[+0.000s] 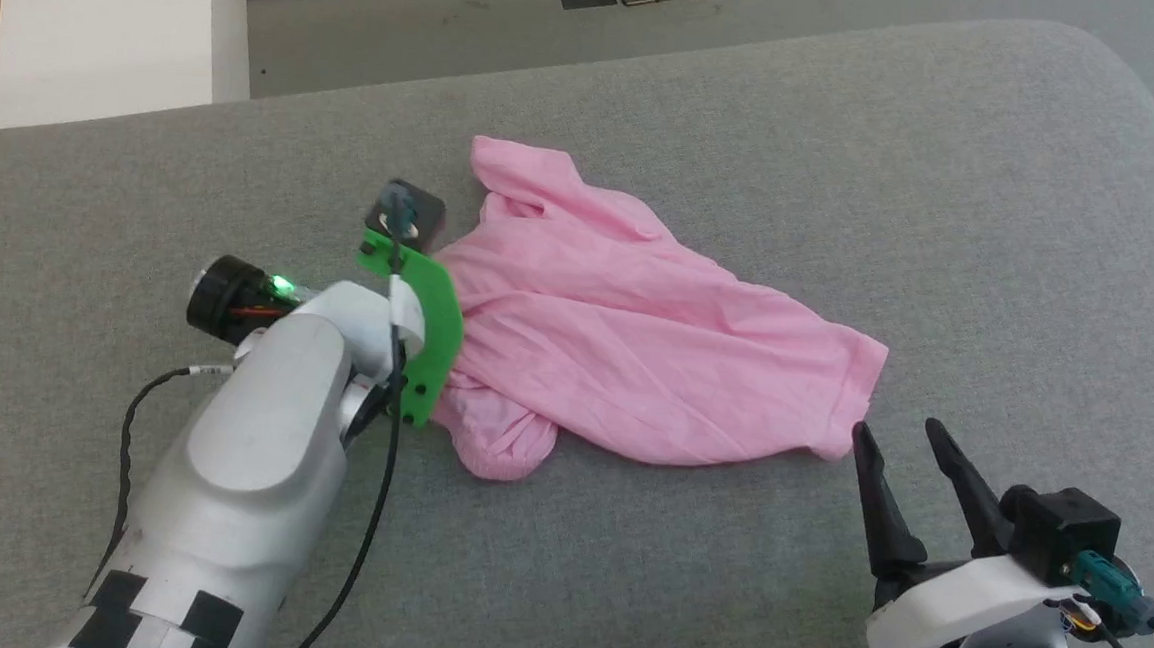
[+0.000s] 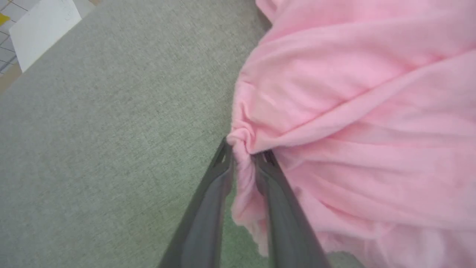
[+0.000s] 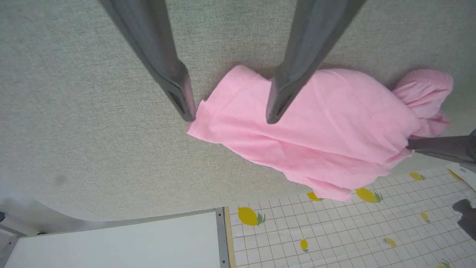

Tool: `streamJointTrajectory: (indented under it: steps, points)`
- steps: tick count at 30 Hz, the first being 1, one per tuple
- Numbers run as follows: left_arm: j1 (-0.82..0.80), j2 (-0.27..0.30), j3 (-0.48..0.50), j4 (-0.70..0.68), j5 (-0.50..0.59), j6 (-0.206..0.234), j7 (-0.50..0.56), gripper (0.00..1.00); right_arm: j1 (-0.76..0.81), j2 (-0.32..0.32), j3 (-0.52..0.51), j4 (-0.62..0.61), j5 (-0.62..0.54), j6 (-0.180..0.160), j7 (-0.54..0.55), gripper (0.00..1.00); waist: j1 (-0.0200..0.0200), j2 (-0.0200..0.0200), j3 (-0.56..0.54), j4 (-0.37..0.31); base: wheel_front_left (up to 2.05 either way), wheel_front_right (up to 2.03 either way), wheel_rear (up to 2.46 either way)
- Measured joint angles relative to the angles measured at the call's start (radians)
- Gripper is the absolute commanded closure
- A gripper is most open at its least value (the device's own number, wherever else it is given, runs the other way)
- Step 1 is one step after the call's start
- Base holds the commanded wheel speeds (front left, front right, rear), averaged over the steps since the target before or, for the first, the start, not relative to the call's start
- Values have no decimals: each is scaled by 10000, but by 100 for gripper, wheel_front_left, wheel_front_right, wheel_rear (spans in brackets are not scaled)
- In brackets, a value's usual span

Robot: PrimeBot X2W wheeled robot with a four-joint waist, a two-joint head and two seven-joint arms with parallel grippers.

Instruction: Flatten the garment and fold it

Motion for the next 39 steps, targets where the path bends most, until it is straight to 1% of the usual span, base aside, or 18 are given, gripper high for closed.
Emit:
streamJointTrajectory:
  steps: [2, 4, 5, 8, 11, 15, 20, 21, 22, 23, 26, 29, 32, 35, 38, 39]
  points:
    - [72, -23, 270, -272, -96, 370, -756, 100, -43, -2, -4, 15, 0, 0, -36, 0, 0, 0, -11, 54, 0, 0, 0]
    - [345, -121, 750, -658, -470, 892, -1668, 100, -75, 0, -10, 46, 0, 0, -38, 0, 0, 0, -66, 149, 0, 0, 0]
    - [530, -184, 949, -815, -600, 1072, -1981, 100, -74, 4, -17, 56, -2, 0, -56, 0, 0, 0, -100, 196, 0, 0, 0]
    - [1606, -374, 1609, -1536, -1156, 1638, -2966, 100, -72, -2, -67, 71, -2, 0, -79, 0, 0, 0, -262, 422, 0, 0, 0]
    - [2864, -372, 2197, -2328, -1507, 2144, -3551, 100, -63, 2, -88, 69, -2, 0, -75, 0, 0, 0, -447, 670, 0, 0, 0]
    - [4637, -211, 2861, -3524, -1778, 2796, -3810, 100, -24, 0, -123, 52, -4, 0, -17, 0, 0, 0, -703, 1047, 0, 0, 0]
    - [6418, -128, 3292, -4813, -2017, 3225, -3793, 100, 70, 0, -67, 44, -4, 0, 211, 0, -1, 0, -946, 1565, 0, 0, 0]
    - [6677, -136, 3319, -5043, -2121, 3269, -3795, 77, 76, 2, -44, 42, -4, 0, 297, 0, 0, 0, -985, 1677, 0, 0, 0]
    - [6859, -151, 3323, -5221, -2209, 3262, -3799, 42, 81, 0, 8, 42, -8, 0, 360, 0, -1, 0, -1013, 1772, 0, 0, 0]
    - [7023, -211, 3296, -5392, -2322, 3177, -3873, 0, 83, 0, 84, 35, -12, 0, 474, 0, -1, 0, -1042, 1887, 0, 0, 0]
    - [7213, -420, 3244, -5683, -2539, 2813, -4431, 0, 88, 0, 399, 56, -48, 0, 924, 0, -1, 0, -1099, 2205, 0, 0, 0]
    - [7223, -548, 3183, -5845, -2621, 2531, -5279, 0, 90, 13, 627, 228, -146, 0, 1722, 0, -1, 0, -1133, 2510, 0, 0, 0]
    - [7217, -633, 3187, -5835, -2596, 2303, -6543, 0, 58, 4, 790, 508, -341, 0, 2589, 0, -1, 0, -1132, 2838, 0, 0, 0]
    - [7194, -731, 3137, -5707, -2385, 2220, -7499, 0, -105, 10, 913, 817, -598, 0, 3304, 0, -1, 0, -1104, 3136, 0, 0, 0]
    - [7132, -844, 3051, -5503, -2290, 2178, -8111, 0, -407, 10, 1005, 1043, -696, 0, 3783, 0, -1, 0, -1049, 3403, 0, 0, 0]
    - [7101, -861, 3016, -5467, -2259, 2163, -8209, 0, -500, 10, 1045, 1101, -742, 0, 3902, 2, -1, 0, -1027, 3472, 0, 0, 0]
